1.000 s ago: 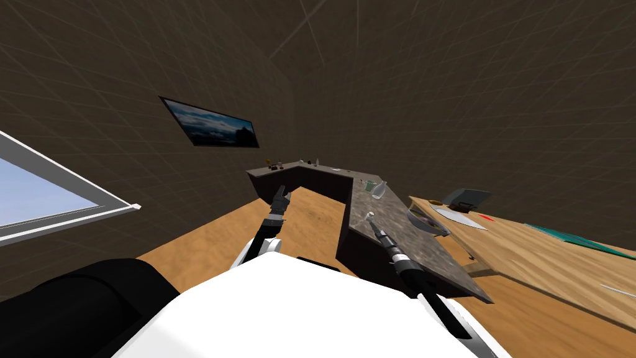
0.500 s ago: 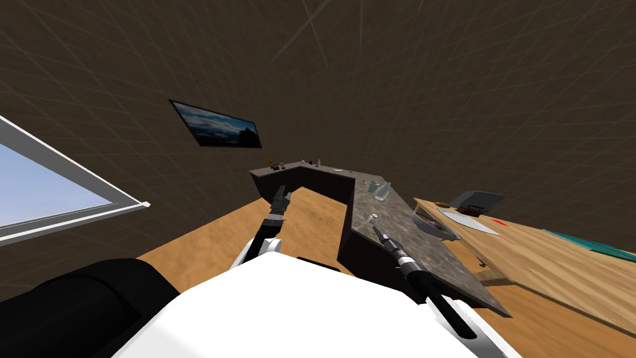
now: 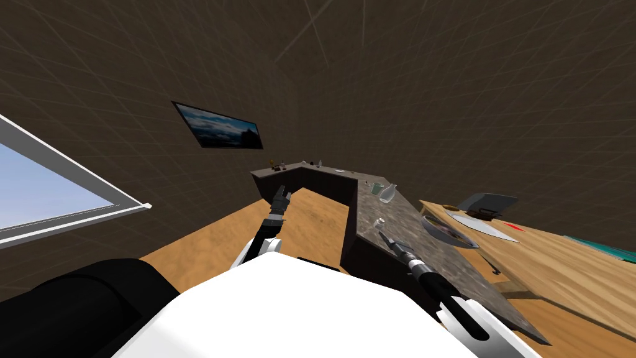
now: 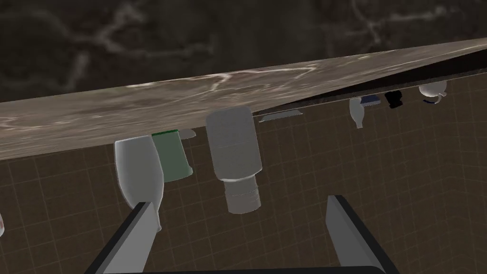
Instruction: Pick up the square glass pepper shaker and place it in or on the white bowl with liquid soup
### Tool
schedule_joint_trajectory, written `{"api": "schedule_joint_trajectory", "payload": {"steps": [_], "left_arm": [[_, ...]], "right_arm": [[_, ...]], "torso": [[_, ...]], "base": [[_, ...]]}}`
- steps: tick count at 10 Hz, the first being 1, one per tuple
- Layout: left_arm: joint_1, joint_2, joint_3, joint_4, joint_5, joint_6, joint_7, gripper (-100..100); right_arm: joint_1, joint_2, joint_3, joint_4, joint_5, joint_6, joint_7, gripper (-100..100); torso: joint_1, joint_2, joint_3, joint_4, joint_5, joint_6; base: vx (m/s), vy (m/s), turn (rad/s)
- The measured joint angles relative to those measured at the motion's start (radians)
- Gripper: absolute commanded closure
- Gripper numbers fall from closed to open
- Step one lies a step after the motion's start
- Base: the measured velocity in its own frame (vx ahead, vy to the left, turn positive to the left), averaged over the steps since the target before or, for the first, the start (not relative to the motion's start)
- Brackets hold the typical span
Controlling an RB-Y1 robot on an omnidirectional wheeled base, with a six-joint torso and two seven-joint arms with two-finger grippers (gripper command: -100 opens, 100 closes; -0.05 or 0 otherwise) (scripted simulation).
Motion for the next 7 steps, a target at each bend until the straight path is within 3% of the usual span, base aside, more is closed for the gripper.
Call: {"api": "schedule_joint_trajectory", "payload": {"steps": [7], "left_arm": [[0.0, 0.0, 0.0, 0.0, 0.0, 0.0, 0.0, 0]], "right_arm": [[-0.037, -0.143, 0.028, 0.102, 0.089, 0.017, 0.082, -100]], "torso": [[-0.001, 0.0, 0.0, 0.0, 0.0, 0.0]], "base": [[0.079, 0.075, -0.014]]}}
